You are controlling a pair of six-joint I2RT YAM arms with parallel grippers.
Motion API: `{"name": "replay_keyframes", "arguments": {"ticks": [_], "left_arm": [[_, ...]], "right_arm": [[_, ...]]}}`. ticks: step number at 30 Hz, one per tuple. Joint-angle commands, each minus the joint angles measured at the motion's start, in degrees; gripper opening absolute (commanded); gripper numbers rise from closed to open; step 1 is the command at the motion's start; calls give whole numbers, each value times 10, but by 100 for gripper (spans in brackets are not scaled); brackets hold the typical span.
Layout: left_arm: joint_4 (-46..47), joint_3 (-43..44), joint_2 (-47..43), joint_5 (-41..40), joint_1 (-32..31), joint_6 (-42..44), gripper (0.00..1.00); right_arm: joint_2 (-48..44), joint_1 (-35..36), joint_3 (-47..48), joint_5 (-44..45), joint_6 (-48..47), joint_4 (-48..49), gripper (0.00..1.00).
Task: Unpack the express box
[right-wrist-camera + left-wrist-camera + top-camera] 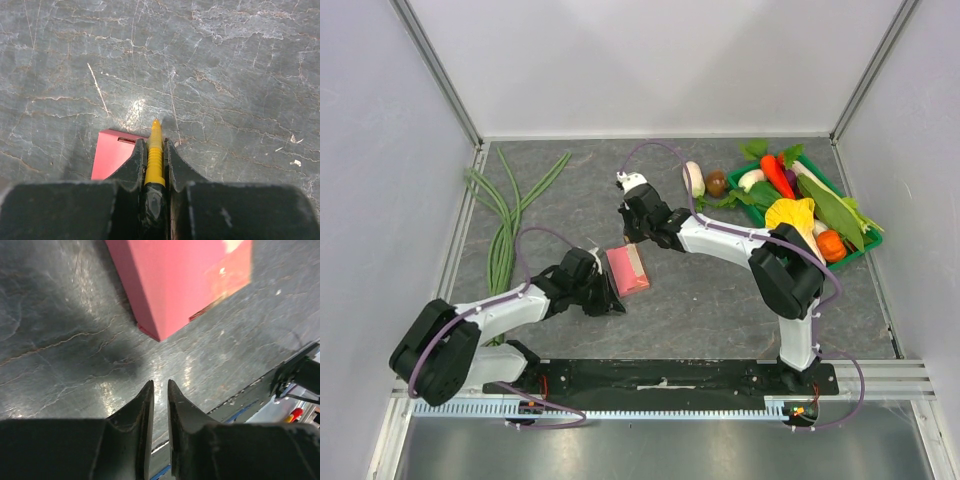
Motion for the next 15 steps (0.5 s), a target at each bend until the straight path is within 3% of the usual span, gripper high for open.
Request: {"name": "replay_keyframes", "arguments": {"ticks": [1, 8, 15], "left_arm": [[52, -9, 37, -9, -23, -1, 22], [59, 23, 76, -88, -24, -51, 23], [-13, 83, 89, -163, -11, -42, 23]], "right_arm": [[-2, -2, 15, -15, -22, 6, 0], [-30, -3, 3, 3, -22, -39, 0], [-91, -3, -47, 11, -1, -61, 0]]}}
